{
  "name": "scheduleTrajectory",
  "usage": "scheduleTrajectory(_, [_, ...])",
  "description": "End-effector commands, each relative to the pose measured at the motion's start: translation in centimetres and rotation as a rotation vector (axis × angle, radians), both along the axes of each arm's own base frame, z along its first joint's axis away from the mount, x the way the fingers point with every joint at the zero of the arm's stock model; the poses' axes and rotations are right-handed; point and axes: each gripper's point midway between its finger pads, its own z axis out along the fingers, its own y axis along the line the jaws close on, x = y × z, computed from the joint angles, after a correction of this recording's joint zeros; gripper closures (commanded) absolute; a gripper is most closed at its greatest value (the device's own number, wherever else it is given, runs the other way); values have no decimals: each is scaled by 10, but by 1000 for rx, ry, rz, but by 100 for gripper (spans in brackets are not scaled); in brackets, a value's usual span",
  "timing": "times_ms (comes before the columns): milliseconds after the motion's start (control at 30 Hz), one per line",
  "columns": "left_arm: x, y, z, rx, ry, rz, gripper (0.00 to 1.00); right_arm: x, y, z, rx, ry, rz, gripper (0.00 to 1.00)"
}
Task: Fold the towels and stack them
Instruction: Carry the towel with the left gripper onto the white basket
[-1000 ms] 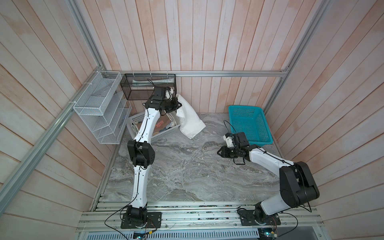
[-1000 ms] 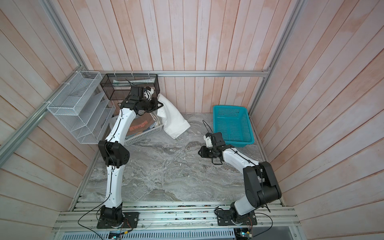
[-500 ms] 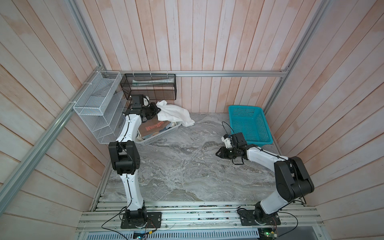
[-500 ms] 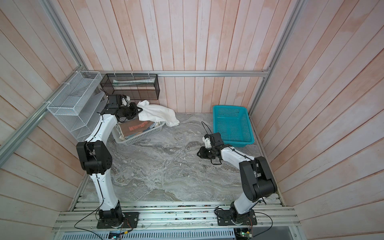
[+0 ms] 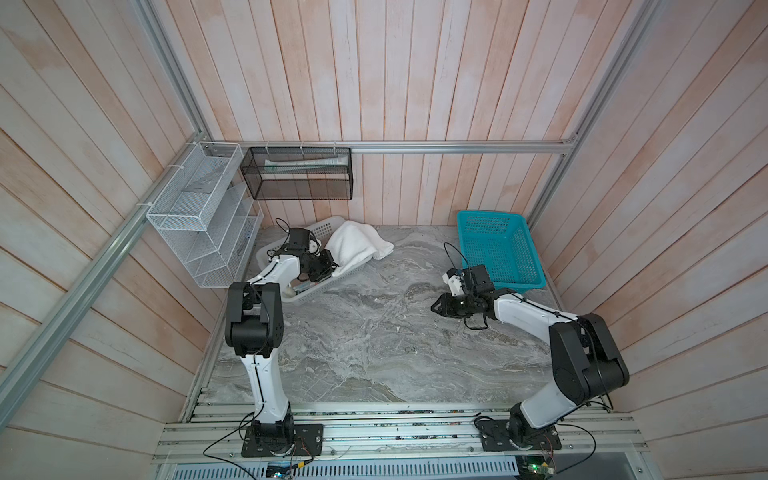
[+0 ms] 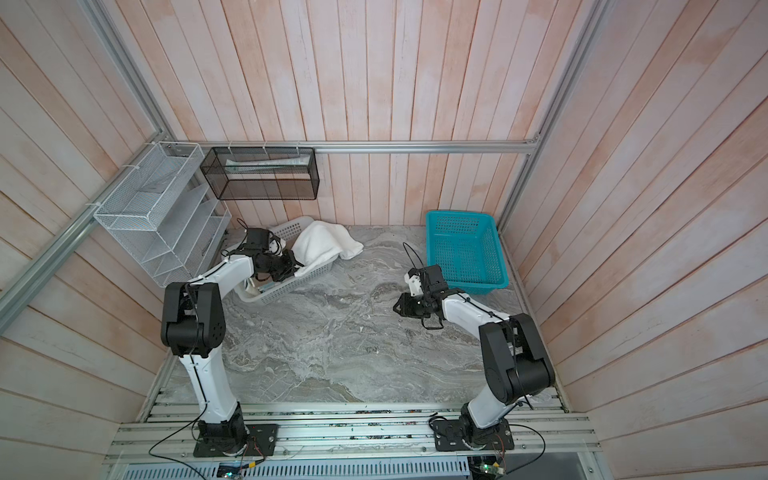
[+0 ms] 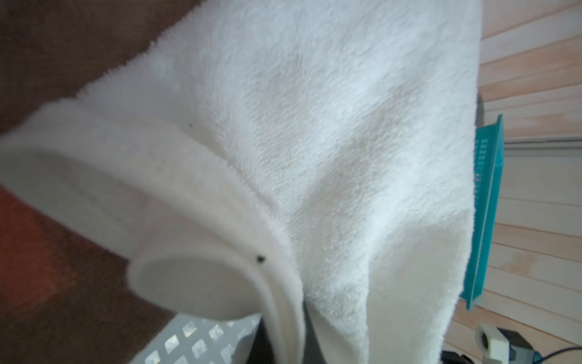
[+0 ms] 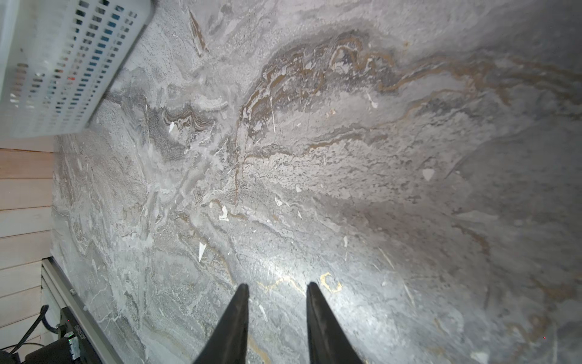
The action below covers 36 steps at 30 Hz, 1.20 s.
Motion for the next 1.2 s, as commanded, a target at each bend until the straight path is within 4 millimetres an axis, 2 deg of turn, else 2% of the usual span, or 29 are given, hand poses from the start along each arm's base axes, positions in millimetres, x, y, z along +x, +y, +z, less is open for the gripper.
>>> scheduleTrajectory(0, [-19,-26,28,-31,-61,-68,100,0,-1,18,10,-28,-8,67])
scheduleTrajectory(67, [-27,-33,36,-28,-63,-86,100,-1,-2,21,11,-37,-12,67])
scheduleTrajectory(167, [-26,-27,59,16,-100,-86,100,-3,-2,23,17,-34,-13,67])
scheduleTrajectory(300, [-9,-20,113,42,-205,-71,100,-2,0,29,25,-39,-9,67])
scheduleTrajectory(467, [13,-8,165,40,-303,-43,100,1,4,38,36,-58,-4,67])
scheduleTrajectory(667, [19,11,199,34,-357,-7,100,0,6,42,37,-61,1,67])
scheduleTrajectory(833, [7,27,200,40,-351,19,100,0,8,44,39,-67,5,67])
scheduleTrajectory(1167, [-34,62,171,25,-304,94,100,2,13,44,41,-61,12,67])
